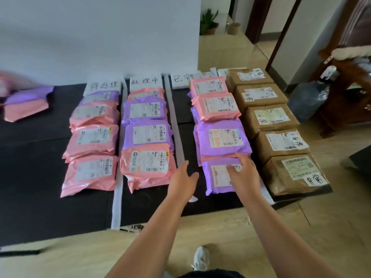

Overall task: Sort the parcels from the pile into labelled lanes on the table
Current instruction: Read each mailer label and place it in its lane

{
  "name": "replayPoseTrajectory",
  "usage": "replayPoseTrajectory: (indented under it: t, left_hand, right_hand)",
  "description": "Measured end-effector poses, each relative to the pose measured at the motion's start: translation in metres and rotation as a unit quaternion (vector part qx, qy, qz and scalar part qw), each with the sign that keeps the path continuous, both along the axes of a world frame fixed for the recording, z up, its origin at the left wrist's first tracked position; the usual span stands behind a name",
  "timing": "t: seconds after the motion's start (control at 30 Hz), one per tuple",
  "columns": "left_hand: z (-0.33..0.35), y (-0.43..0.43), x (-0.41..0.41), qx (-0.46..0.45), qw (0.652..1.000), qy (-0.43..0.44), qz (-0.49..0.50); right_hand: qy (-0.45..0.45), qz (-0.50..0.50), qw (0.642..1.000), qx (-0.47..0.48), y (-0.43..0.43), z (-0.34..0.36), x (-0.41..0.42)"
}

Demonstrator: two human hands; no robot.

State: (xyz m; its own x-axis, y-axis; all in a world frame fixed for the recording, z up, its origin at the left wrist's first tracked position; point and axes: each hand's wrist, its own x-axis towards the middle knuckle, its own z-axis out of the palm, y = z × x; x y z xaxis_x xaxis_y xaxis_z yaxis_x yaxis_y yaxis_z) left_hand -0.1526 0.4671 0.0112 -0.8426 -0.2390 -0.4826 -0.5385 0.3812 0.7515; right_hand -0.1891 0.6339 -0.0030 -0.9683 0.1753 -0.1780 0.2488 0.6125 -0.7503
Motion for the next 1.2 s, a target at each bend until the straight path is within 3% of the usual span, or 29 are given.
replayPoseTrajectory:
  t: [0.4,0.63,0.83,1.2]
  left_hand:
    - [0.031,-0.163,0.096,-0.059,0.988,0.080,0.116]
    - [0.034,-0.287,0.194,-0.077,0.977,0.080,0.184]
    - [0.039,-0.378,0.256,-0.104,0.969,0.070,0.211]
    - [0.038,-0.484,0.264,-0.102,0.961,0.075,0.245]
  right_hand:
    - [0.048,0.163,0.984,-0.054,-0.177,0.043,0.066]
    - [0.035,0.259,0.963,-0.070,-0.319,0.046,0.150]
    - [0.041,0.283,0.955,-0.074,-0.416,0.050,0.206]
    - [0.024,0.332,0.942,-0.047,-0.532,0.045,0.204]
